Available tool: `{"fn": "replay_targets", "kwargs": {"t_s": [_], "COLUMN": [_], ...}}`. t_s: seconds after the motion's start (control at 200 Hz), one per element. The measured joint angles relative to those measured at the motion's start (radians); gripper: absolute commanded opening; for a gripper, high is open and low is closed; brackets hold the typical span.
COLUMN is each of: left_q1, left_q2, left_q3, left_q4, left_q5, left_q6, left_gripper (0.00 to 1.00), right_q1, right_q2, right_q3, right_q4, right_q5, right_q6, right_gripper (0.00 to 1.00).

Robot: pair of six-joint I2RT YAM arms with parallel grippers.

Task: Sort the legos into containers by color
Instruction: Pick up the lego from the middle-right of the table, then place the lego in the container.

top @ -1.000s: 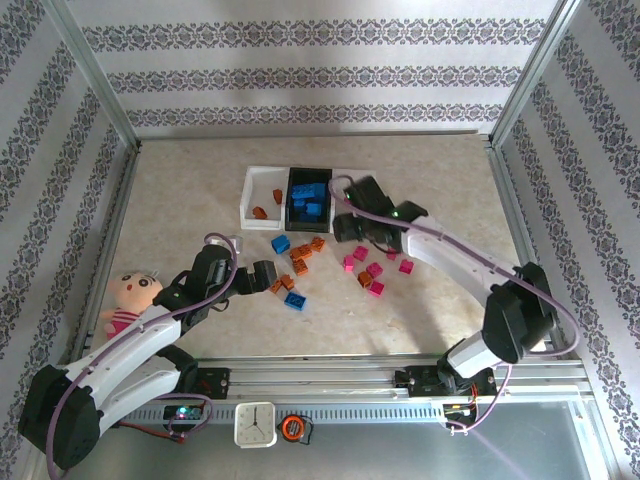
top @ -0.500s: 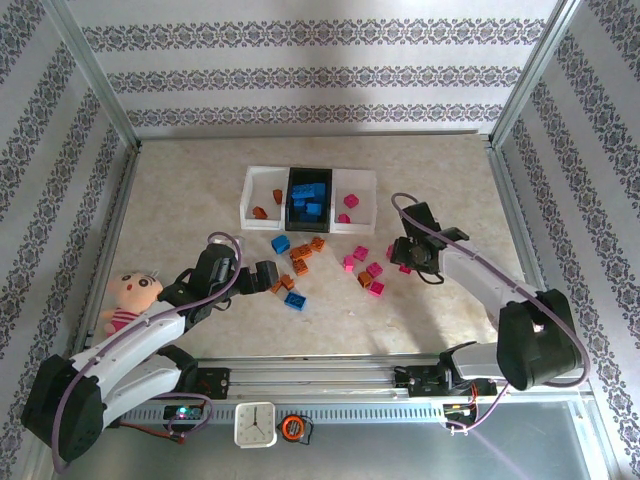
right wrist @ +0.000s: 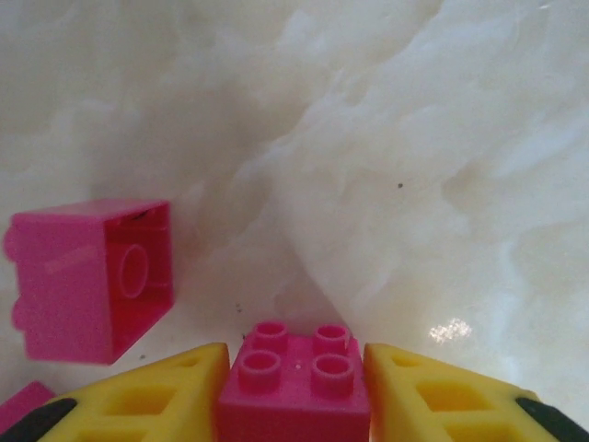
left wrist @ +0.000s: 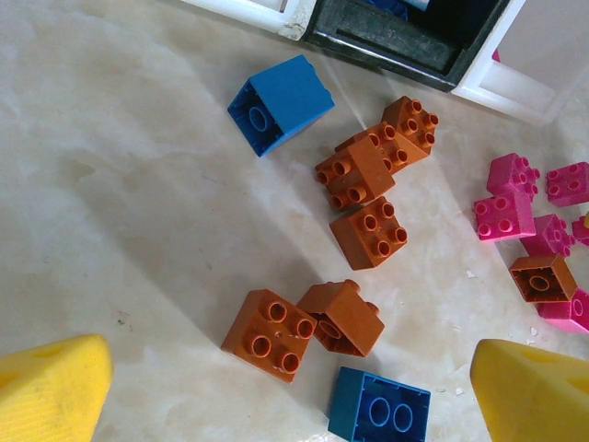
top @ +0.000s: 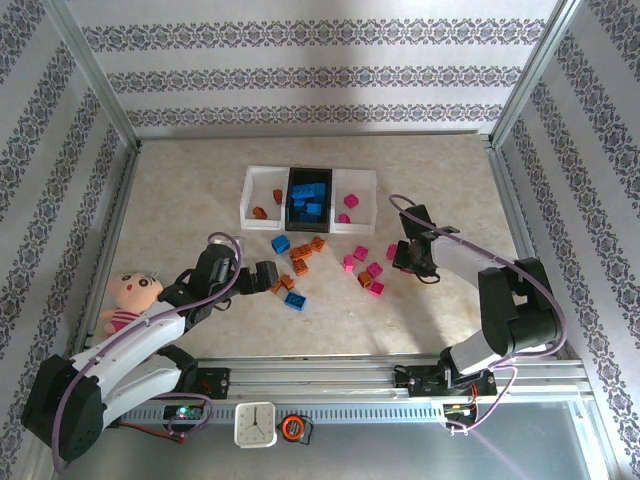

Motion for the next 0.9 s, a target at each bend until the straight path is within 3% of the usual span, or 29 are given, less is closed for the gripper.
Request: {"fn": "replay_targets", "kwargs": {"t_s": [0.195, 0.335, 0.44, 0.555, 0.899], "left_q1": [0.0, 0.0, 0.0, 0.0, 0.001], "left_q2": [-0.005, -0.028, -0.032, -0.032, -0.036], "left_q3": [0.0, 0.0, 0.003, 0.005, 0.017], "left_q4": [-0.001, -0.001, -0.001, -0.001, -0.047], "left_q5": [0.0, -0.004, -0.004, -0.003, -0.003], "left_q6": [0.0, 0.003, 0.005, 0.008, 0.019], "left_gripper": [1.0, 1.0, 1.0, 1.0, 1.0], "right_q1": [0.025, 0.129, 0.208, 0.25, 0.242], "right_q2": [-0.034, -0.162, -0.169, -0.067, 0.404], "right_q3": [-0.003, 0.02, 0.142, 0.311, 0.707], "right_q4": [0.004, -0.033, -0.051, -0.026, -0.004], "right_q5": [0.001, 0.002, 0.003, 0.009, 0.103], "right_q6": [-0.024, -0.051, -0.093, -0.141, -0.222], "right_gripper": [0.24, 0.24, 0.24, 0.25, 0.29]}}
